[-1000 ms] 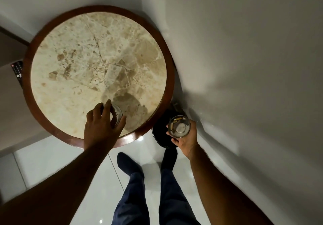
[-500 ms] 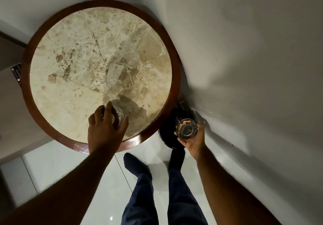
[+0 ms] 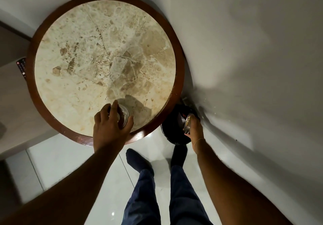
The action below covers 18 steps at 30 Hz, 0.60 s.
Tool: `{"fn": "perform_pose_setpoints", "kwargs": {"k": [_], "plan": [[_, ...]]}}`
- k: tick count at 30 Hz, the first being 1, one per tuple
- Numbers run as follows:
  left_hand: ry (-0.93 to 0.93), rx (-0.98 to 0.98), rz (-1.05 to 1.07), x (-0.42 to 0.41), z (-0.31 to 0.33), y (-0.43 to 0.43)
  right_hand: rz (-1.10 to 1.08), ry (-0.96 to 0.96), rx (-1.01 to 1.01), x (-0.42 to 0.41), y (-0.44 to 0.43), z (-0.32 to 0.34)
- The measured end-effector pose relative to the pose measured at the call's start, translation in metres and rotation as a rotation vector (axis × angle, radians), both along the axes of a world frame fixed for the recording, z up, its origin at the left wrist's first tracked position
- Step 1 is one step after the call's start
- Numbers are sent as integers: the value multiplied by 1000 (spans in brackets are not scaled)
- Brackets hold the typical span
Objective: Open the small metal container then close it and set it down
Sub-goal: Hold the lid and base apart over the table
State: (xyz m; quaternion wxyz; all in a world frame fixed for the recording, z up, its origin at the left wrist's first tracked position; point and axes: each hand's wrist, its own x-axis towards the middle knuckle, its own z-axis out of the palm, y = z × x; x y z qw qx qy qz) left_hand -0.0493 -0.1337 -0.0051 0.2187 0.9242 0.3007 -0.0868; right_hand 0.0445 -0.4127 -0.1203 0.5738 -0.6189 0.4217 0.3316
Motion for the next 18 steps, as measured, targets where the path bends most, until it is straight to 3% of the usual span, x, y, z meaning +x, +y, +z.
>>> {"fn": "perform_pose_setpoints", "kwargs": {"k": [3, 12, 18], "plan": [[-4, 2, -1, -3, 2, -1, 345, -201, -267, -11, 10, 4], [11, -3, 14, -13, 9, 0, 801, -355, -586, -26, 16, 13], [12, 2, 15, -14, 18, 2, 926, -391, -657, -21, 14, 26]]}}
